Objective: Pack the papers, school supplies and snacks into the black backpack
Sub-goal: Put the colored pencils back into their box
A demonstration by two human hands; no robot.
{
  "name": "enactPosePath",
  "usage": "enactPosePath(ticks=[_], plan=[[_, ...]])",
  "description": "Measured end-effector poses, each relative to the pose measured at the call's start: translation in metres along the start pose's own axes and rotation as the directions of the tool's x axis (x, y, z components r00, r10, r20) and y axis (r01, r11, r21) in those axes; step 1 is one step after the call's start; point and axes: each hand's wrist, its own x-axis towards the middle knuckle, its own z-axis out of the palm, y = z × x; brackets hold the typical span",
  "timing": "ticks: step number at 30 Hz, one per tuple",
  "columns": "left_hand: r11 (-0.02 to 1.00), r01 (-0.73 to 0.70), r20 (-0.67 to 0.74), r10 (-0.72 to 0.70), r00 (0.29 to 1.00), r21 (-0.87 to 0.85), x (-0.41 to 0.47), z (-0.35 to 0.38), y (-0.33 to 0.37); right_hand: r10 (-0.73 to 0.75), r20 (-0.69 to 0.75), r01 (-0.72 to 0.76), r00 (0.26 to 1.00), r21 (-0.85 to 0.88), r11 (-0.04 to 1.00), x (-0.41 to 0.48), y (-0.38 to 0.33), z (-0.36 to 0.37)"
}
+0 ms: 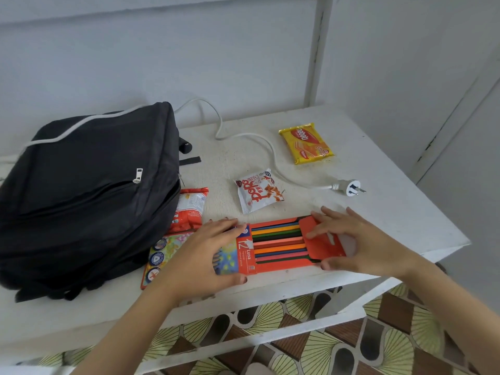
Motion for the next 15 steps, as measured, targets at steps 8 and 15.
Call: enactPosePath(ticks=[8,15], plan=[[0.998,-0.044,0.025,0.045,0.999,-0.044,-0.0041,-0.0043,0.0007,-0.103,0.018,0.104,0.994,0.0,0.995,-0.0019,0.0012,-0.0043],[0.998,-0.068,0.049,0.067,0.997,0.004,-0.0057,-0.0044,-0.0013,-0.072,0.065,0.076,0.995,-0.067,0.995,-0.0055,0.01,0.0029]])
